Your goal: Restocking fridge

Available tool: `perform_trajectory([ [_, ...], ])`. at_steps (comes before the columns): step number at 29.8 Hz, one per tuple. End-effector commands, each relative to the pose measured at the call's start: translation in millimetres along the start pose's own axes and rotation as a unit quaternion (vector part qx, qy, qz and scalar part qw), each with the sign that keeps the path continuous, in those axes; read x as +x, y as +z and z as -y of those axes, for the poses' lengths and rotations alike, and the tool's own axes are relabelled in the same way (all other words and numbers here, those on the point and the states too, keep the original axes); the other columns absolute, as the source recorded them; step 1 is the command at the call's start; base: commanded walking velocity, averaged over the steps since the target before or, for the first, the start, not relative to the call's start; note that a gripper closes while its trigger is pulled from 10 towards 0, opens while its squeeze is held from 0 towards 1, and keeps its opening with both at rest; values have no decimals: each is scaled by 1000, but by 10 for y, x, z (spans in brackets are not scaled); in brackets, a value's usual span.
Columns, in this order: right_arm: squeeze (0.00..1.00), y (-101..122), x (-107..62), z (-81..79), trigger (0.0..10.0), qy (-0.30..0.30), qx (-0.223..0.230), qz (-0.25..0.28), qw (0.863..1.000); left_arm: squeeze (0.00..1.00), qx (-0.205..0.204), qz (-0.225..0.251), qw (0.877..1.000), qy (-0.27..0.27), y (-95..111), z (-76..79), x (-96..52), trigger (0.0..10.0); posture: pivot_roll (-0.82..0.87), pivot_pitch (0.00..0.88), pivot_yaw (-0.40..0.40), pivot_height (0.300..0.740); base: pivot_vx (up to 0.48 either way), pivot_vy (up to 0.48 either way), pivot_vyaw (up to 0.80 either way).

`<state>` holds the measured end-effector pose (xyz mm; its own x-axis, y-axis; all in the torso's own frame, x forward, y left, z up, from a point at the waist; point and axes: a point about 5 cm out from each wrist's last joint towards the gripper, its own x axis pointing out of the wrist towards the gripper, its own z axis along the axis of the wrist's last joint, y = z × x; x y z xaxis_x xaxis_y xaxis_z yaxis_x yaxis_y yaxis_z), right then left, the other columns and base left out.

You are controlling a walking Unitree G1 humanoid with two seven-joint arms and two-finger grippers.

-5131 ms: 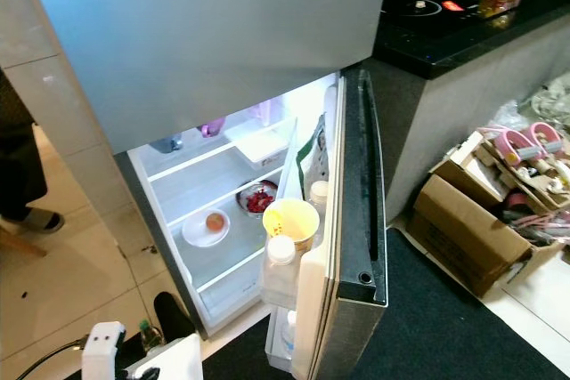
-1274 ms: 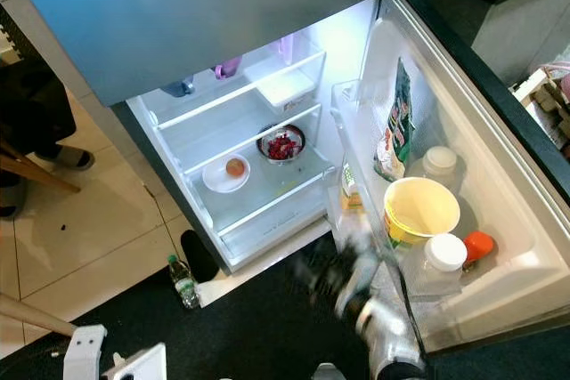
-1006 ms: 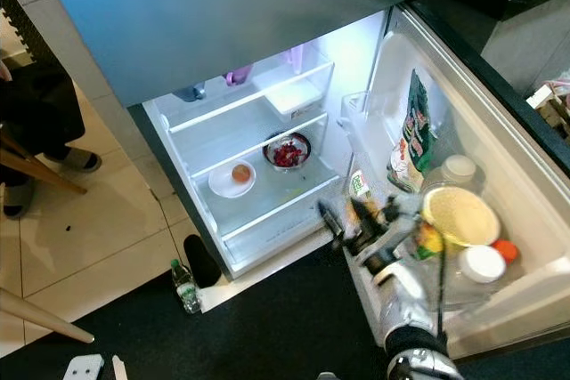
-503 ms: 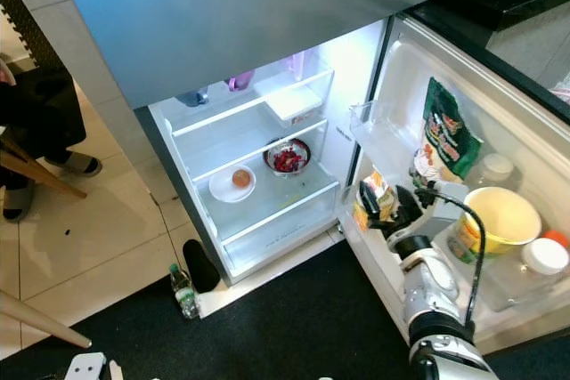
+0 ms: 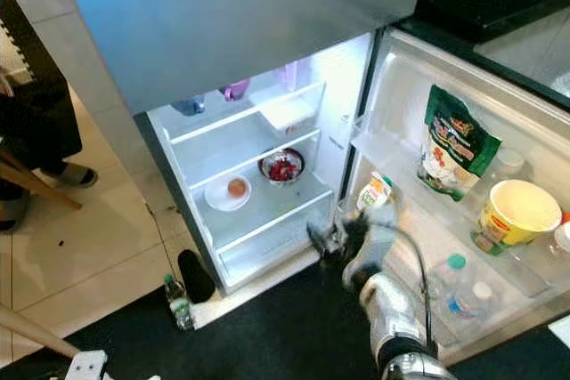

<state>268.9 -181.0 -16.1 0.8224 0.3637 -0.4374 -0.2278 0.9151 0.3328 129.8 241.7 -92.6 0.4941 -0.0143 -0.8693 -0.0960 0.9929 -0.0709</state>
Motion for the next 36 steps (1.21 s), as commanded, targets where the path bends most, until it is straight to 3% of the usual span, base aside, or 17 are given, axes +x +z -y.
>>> perform_trajectory([
  [1,0,-298,-80,4,10000,-22,11,-64,998,0,-9,7,1000,4,2,26,8,10000,-14,83,53,740,0,0,0],
  [2,0,-666,-268,64,10000,-63,33,-135,988,0,-5,17,1000,11,46,24,15,10000,-10,71,51,740,0,0,0],
  [4,0,-922,-443,109,10000,-92,45,-182,978,0,1,23,1000,16,72,25,19,10000,-7,66,49,740,0,0,0],
  [5,0,-922,-443,109,10000,-92,45,-182,978,0,1,23,1000,16,72,25,19,10000,-7,66,49,740,0,0,0],
  [8,0,-1215,-698,176,10000,-134,52,-244,959,0,2,25,999,20,82,27,22,10000,-3,58,49,740,0,0,533],
  [9,0,-1215,-698,176,10000,-134,52,-244,959,0,2,25,999,20,82,27,22,10000,-3,58,49,740,0,0,800],
  [14,0,-1490,-976,202,10000,-135,10,-322,937,0,16,13,1000,20,23,40,18,10000,-2,34,48,740,0,0,794],
  [21,0,-1510,-1033,245,10000,-141,-15,-339,930,0,16,2,1000,19,-54,57,10,10000,-4,19,50,740,0,0,794],
  [29,0,-1390,-924,275,10000,-152,-46,-326,932,0,10,-15,1000,13,-145,110,10,10000,-2,23,48,740,0,0,785],
  [36,0,-1403,-941,284,10000,-164,-41,-326,930,0,-15,-13,1000,3,-152,135,14,10000,1,37,47,740,0,0,0],
])
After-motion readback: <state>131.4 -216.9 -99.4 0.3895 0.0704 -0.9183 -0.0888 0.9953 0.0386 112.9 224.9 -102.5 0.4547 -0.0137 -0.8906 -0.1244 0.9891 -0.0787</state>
